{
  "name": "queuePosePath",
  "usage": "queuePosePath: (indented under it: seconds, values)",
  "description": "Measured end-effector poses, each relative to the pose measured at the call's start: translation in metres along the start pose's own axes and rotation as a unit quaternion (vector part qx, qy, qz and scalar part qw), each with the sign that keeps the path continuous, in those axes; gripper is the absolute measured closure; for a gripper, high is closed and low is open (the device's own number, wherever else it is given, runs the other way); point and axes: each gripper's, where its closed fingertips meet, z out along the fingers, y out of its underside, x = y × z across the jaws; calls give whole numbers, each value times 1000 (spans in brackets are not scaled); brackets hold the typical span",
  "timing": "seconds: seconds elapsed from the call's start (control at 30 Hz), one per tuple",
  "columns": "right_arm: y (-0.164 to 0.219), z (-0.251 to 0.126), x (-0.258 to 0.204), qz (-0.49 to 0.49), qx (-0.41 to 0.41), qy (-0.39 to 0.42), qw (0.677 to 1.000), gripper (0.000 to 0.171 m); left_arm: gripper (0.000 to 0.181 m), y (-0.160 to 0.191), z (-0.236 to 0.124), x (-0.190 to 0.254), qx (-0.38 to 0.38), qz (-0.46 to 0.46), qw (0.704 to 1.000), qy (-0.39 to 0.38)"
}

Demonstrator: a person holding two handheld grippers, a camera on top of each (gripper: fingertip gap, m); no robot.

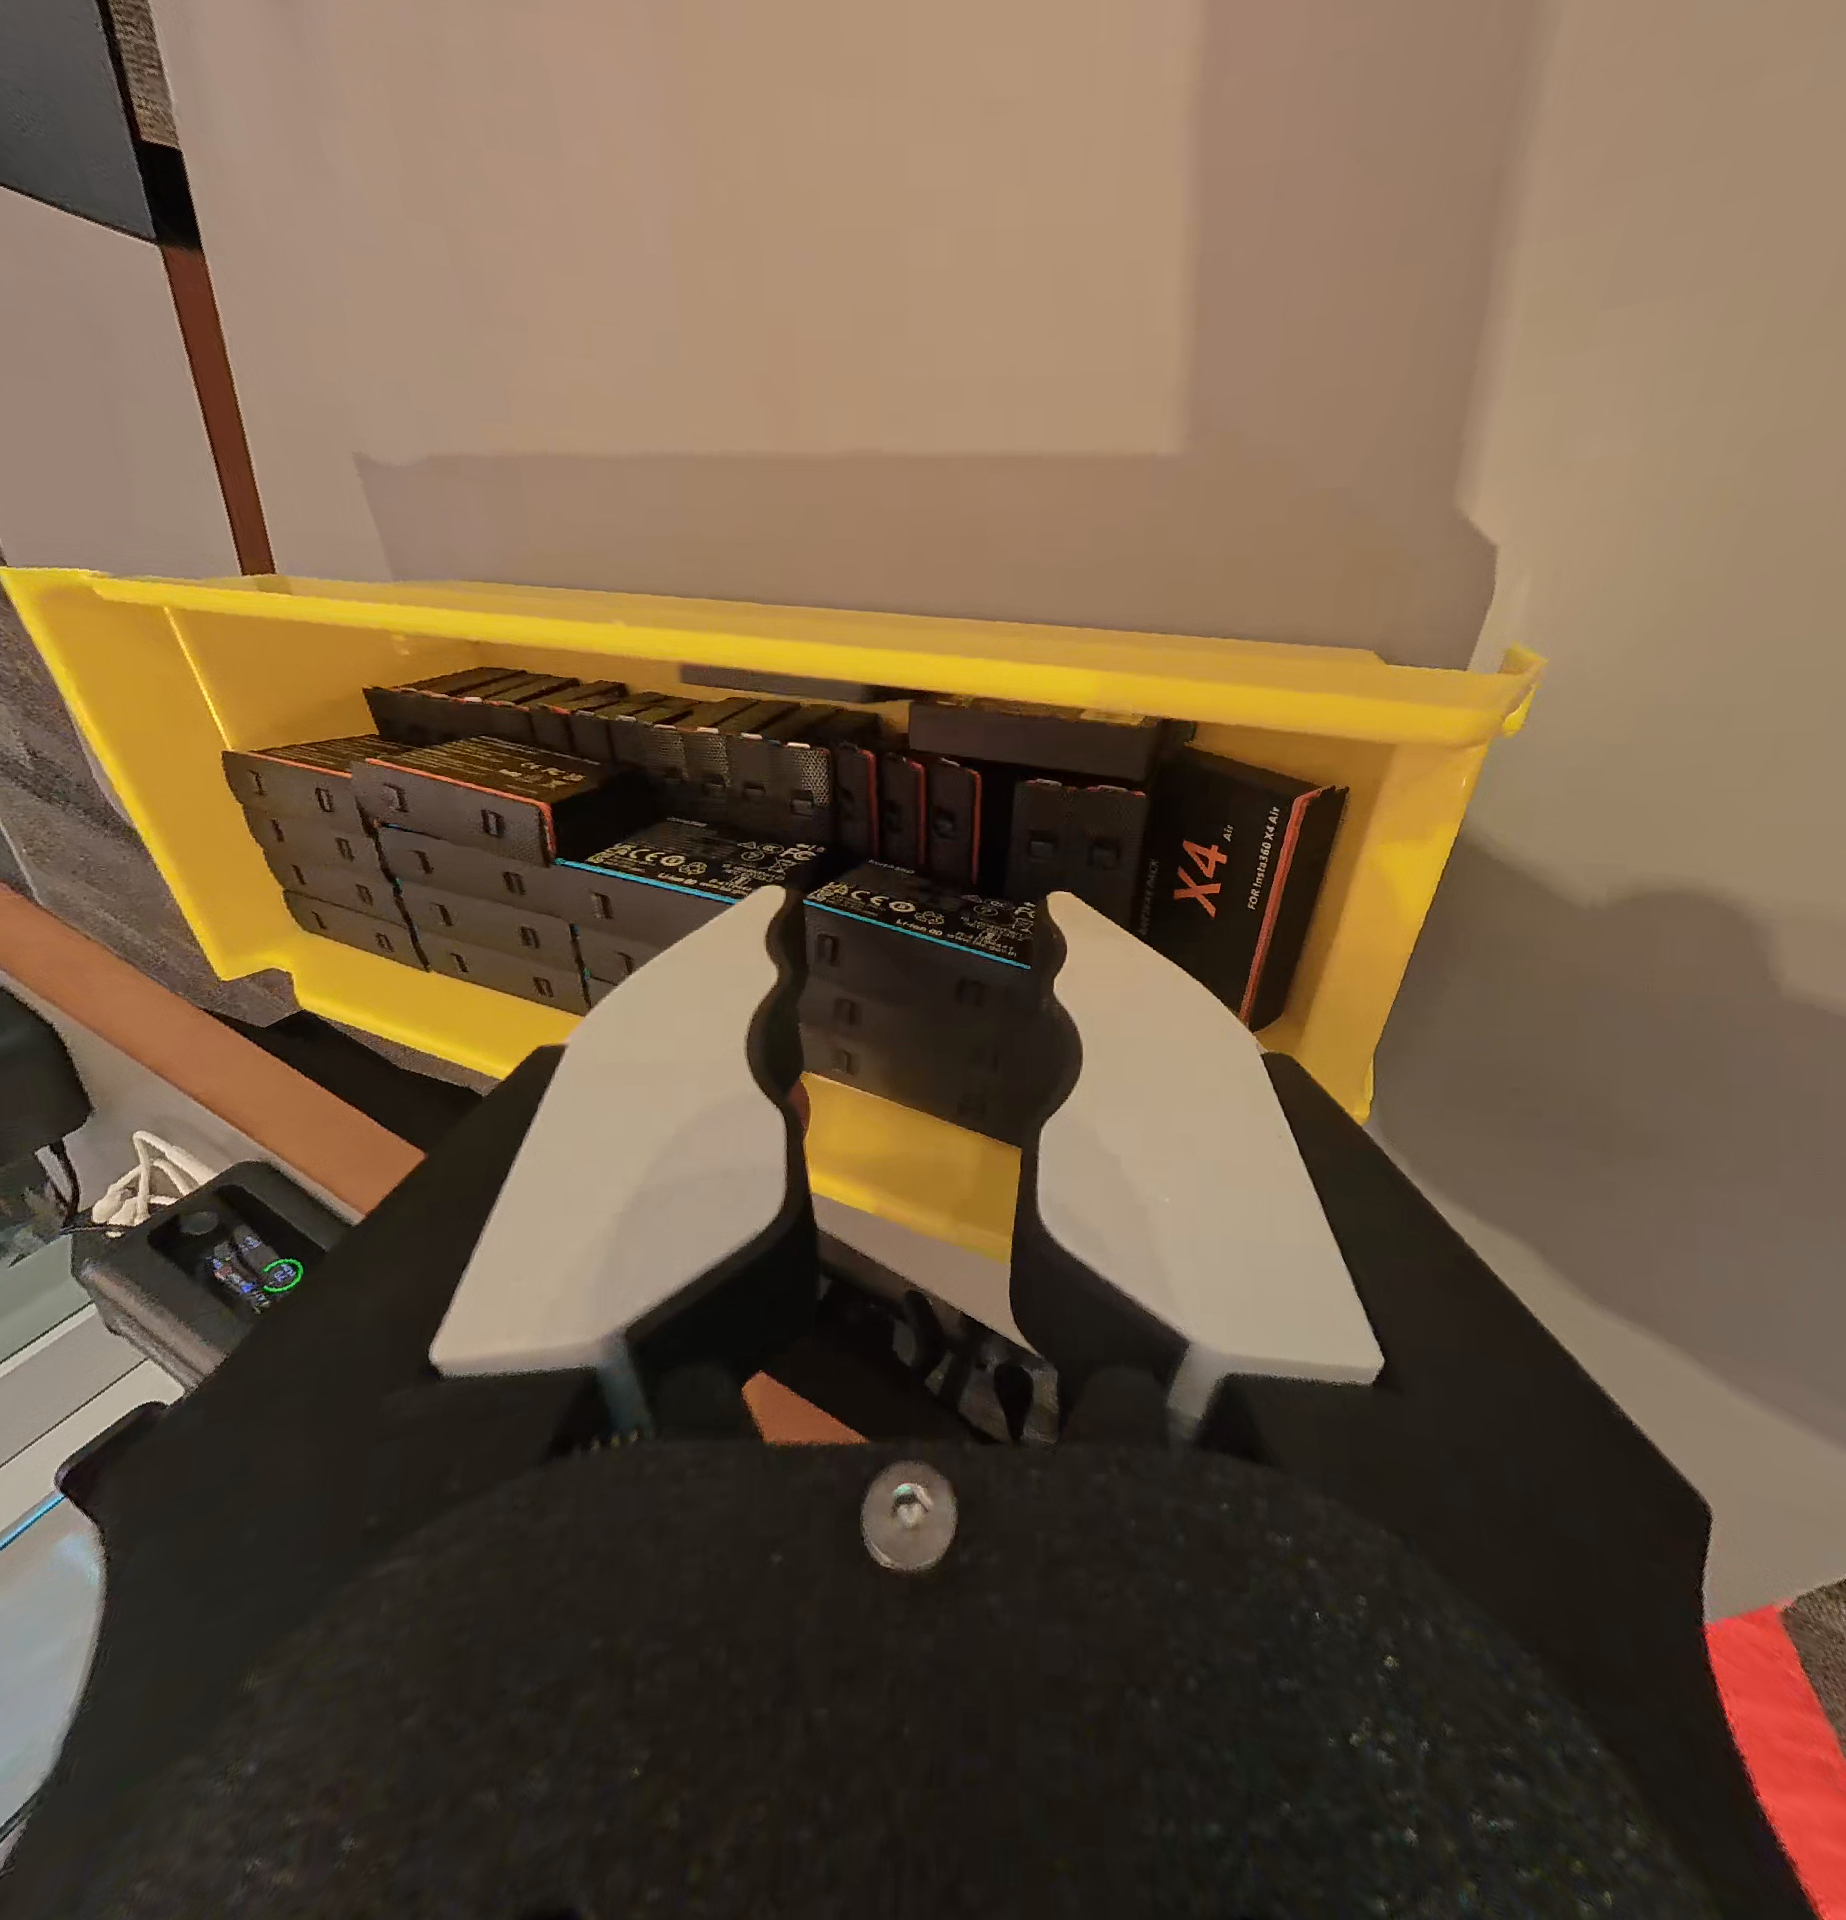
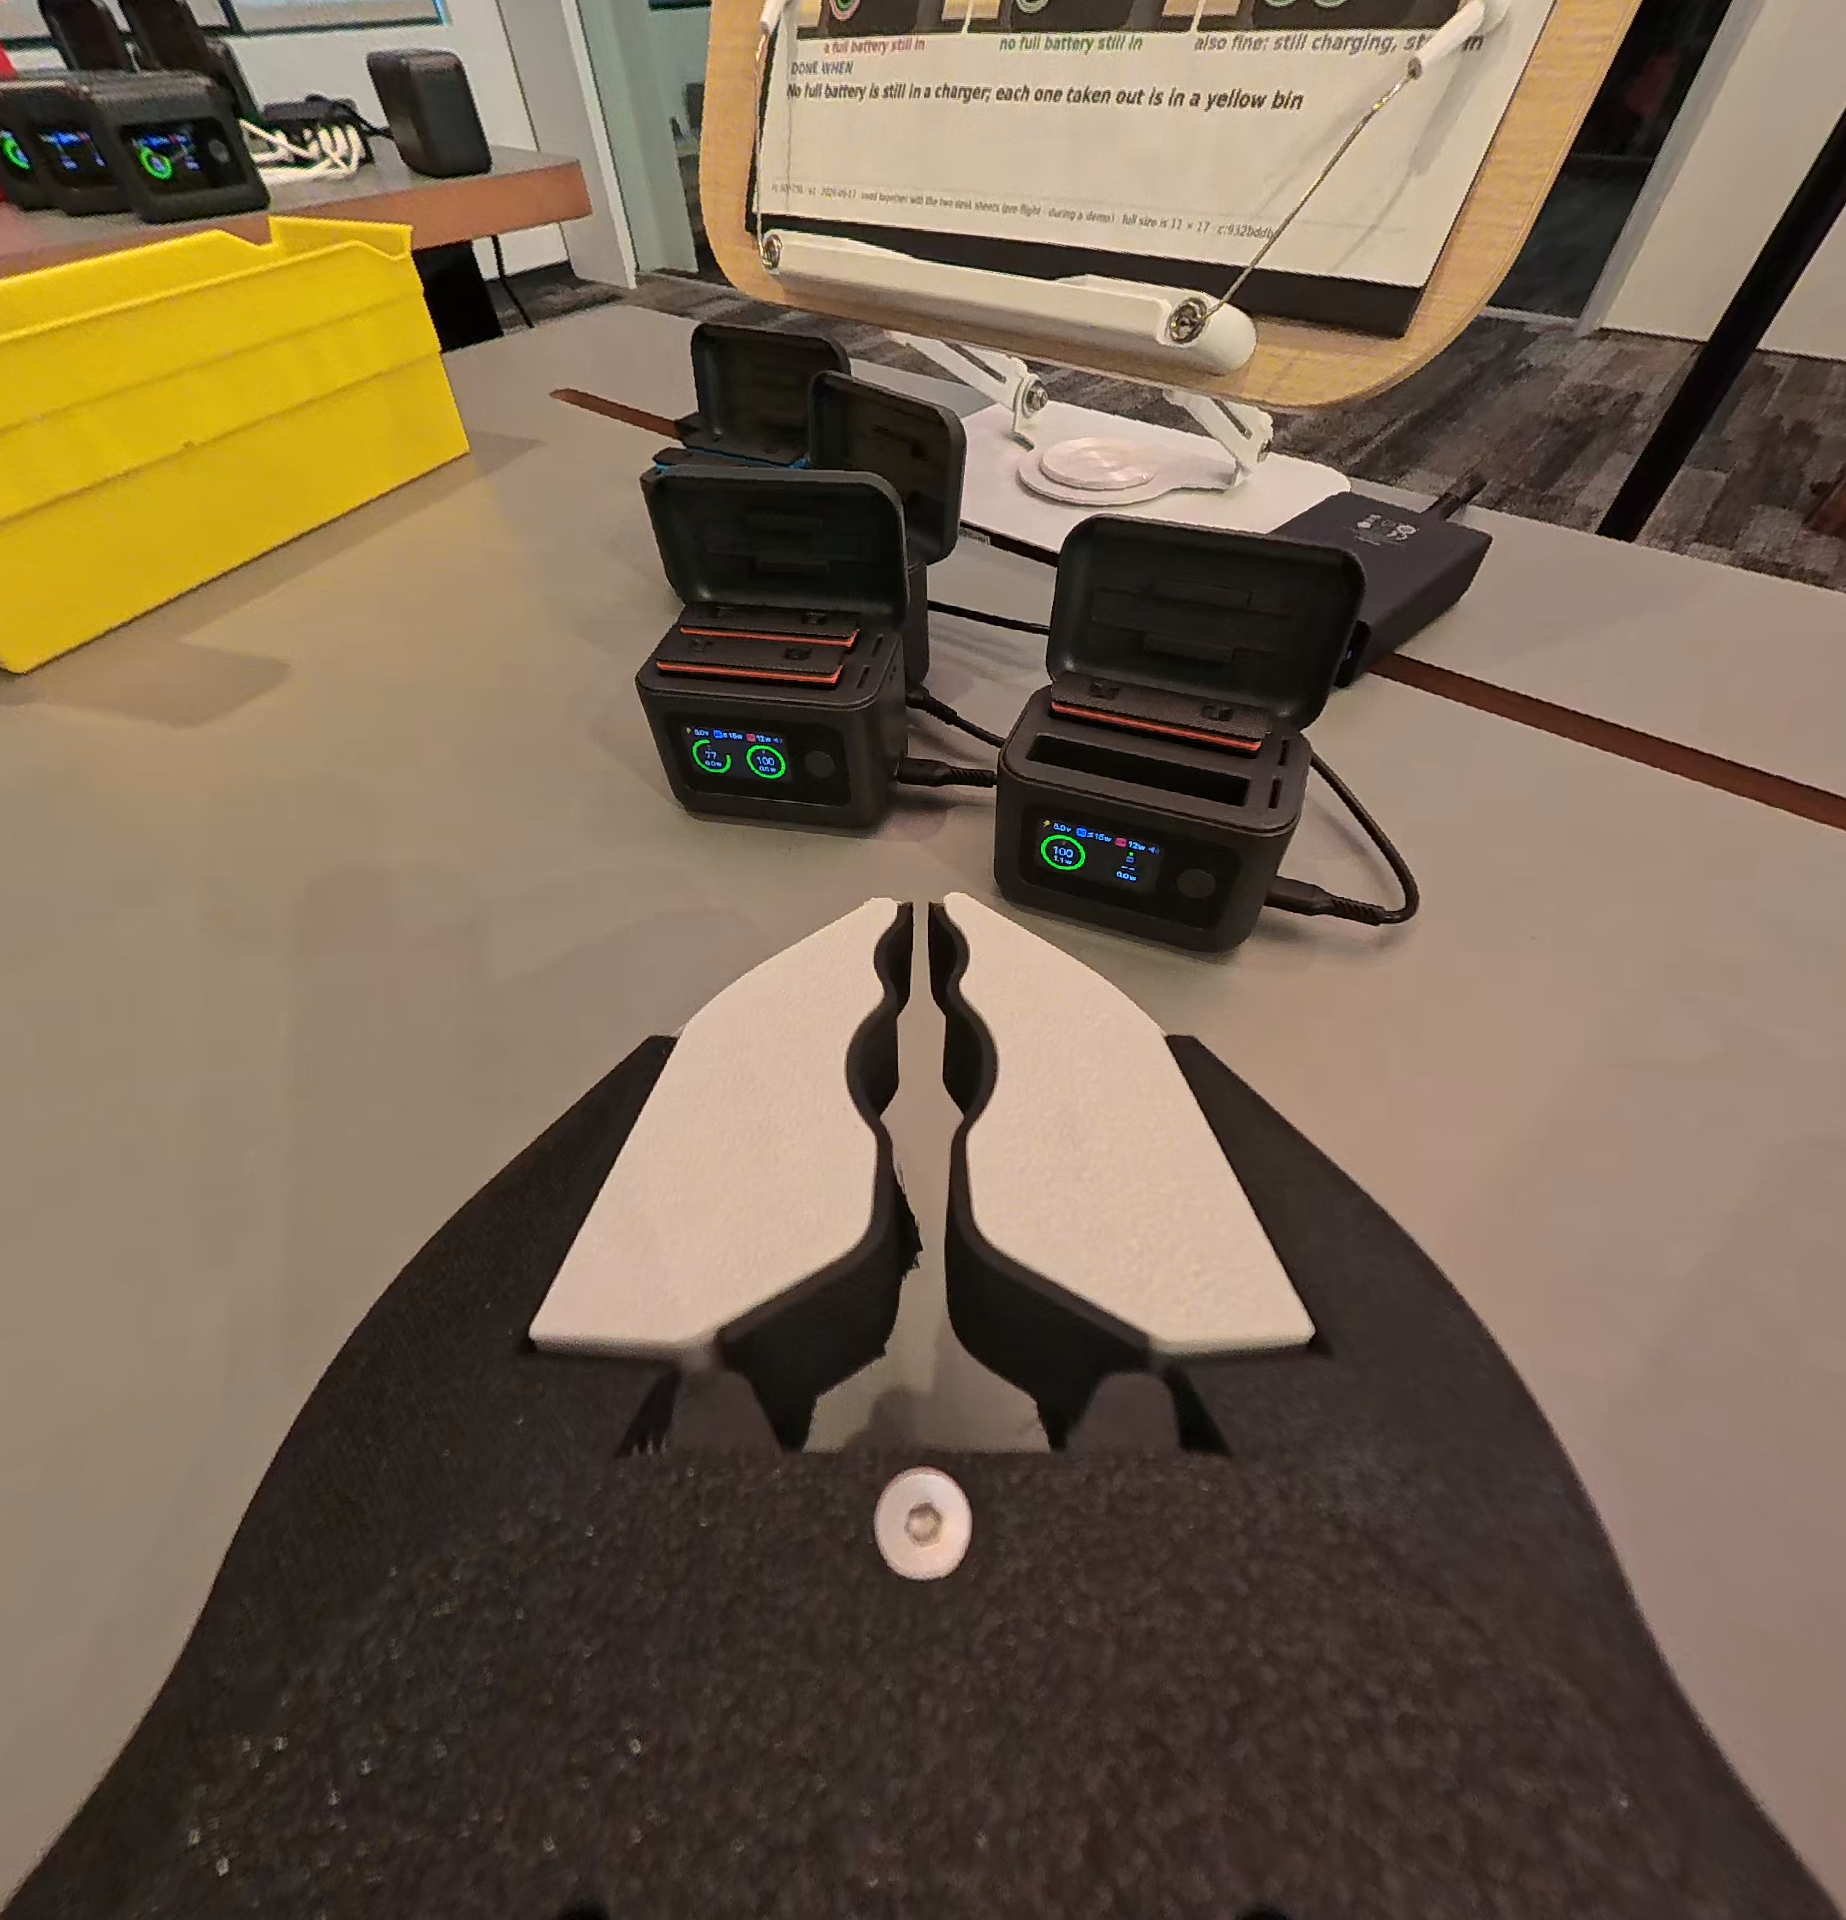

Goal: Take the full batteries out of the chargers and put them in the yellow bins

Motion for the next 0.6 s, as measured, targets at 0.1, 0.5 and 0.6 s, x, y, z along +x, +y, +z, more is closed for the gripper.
queuePosePath:
  seconds: [0.1, 0.5, 0.6]
  values:
    - [1, 0, 0, -1, -2, 0, 1000, 169, 139, -3, -3, -3, 12, -8, 1000, -5]
    - [7, 3, 1, -20, -12, -3, 1000, 169, 121, -16, -11, -15, 103, -54, 993, 14]
    - [10, 4, 3, -20, -14, -2, 1000, 169, 118, -14, -3, -14, 103, -40, 993, 28]
